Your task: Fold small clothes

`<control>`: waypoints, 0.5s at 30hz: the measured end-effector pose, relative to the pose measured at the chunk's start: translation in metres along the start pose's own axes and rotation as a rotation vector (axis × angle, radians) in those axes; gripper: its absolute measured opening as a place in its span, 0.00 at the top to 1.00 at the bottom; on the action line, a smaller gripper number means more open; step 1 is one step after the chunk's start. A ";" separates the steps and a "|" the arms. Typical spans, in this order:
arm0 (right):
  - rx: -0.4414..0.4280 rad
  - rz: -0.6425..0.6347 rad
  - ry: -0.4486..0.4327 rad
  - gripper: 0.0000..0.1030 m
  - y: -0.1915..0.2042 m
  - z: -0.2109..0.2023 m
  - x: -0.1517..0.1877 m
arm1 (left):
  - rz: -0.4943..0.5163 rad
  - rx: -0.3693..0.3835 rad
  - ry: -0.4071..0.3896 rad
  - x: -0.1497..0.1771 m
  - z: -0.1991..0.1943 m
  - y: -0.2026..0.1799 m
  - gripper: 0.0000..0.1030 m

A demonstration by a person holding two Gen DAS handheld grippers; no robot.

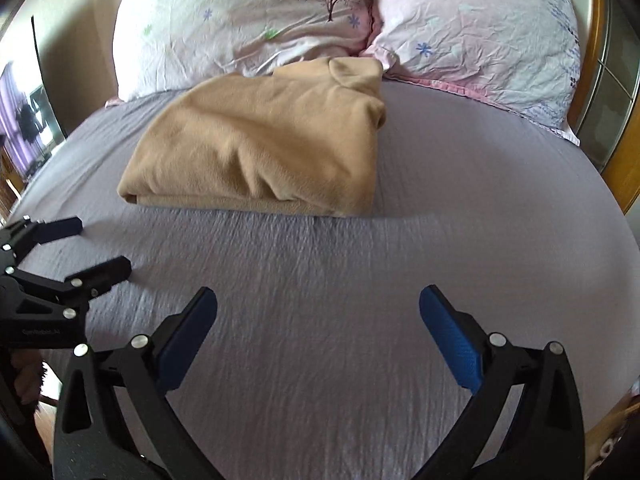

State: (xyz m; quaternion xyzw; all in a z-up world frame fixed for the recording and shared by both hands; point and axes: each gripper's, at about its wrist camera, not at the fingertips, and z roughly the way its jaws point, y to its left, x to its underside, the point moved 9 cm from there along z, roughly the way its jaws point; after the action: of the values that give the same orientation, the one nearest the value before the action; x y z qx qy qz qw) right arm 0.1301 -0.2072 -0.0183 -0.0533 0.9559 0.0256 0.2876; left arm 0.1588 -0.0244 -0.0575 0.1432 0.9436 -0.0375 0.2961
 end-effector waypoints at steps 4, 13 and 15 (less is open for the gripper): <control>-0.005 0.012 0.016 0.02 -0.002 0.005 0.005 | 0.004 0.000 -0.015 0.000 0.000 0.000 0.01; -0.003 0.009 0.014 0.02 -0.002 0.006 0.005 | -0.002 -0.002 -0.031 0.000 -0.001 -0.001 0.01; -0.003 0.009 0.015 0.02 -0.002 0.006 0.005 | -0.001 -0.002 -0.031 -0.001 -0.001 0.000 0.01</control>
State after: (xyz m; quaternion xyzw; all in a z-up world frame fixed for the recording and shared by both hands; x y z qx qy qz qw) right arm 0.1292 -0.2088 -0.0265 -0.0494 0.9582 0.0278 0.2804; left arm 0.1587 -0.0249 -0.0561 0.1418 0.9391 -0.0389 0.3106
